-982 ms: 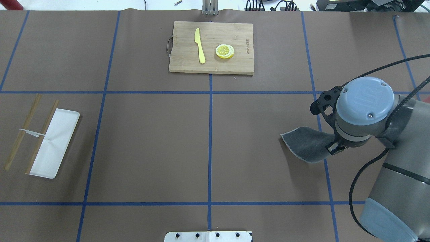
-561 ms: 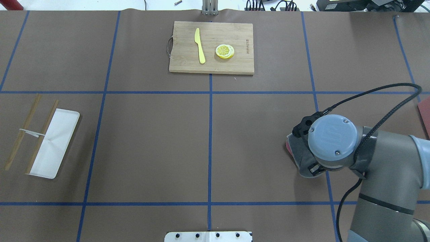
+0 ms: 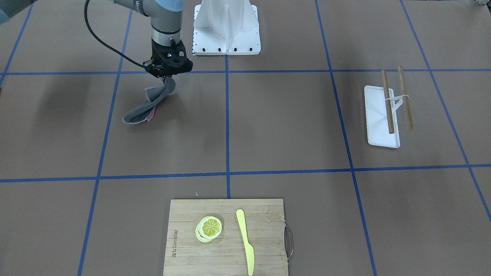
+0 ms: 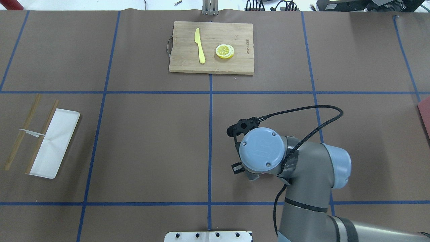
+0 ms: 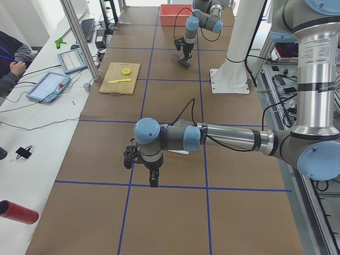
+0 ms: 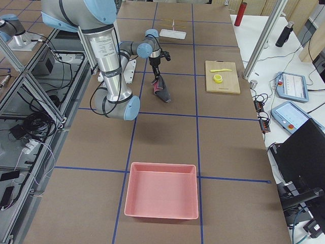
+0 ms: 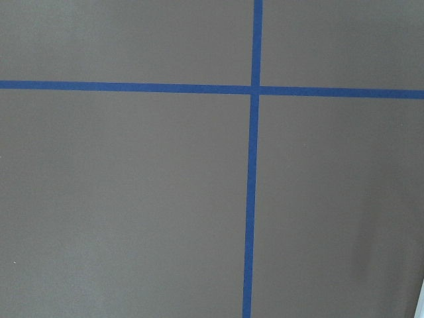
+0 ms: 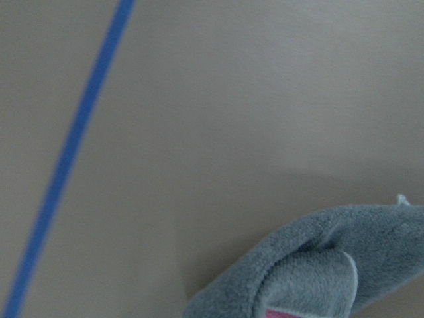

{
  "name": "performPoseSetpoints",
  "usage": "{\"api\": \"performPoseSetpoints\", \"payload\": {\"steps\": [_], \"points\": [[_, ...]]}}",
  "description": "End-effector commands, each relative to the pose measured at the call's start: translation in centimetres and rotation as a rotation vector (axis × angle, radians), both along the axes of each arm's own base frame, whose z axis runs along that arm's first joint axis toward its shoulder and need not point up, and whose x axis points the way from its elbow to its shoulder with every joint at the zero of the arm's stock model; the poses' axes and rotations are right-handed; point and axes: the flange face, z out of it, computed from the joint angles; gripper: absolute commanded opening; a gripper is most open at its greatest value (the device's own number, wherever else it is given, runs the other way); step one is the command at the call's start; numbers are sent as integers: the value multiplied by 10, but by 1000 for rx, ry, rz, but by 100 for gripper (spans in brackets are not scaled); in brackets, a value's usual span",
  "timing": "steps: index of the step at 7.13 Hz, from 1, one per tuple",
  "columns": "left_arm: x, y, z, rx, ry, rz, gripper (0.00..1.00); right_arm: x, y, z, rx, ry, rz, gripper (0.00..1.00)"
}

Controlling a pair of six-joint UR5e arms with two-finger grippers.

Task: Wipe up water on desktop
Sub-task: 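Lower the cloth and wipe it across the table toward the robot, then wipe the cloth back across the table away from the robot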

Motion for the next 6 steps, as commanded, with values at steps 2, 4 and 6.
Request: {"api": "performPoseSetpoints", "payload": {"steps": [2, 4, 6], "points": [[0, 2, 3, -6, 0, 0, 98, -70, 38, -90, -53, -340, 129, 0], [0, 2, 1, -3, 0, 0, 98, -55, 42, -49, -51, -300, 119, 0], [0, 1, -2, 3, 0, 0, 98, 2, 37, 33, -13, -128, 80, 0]]}}
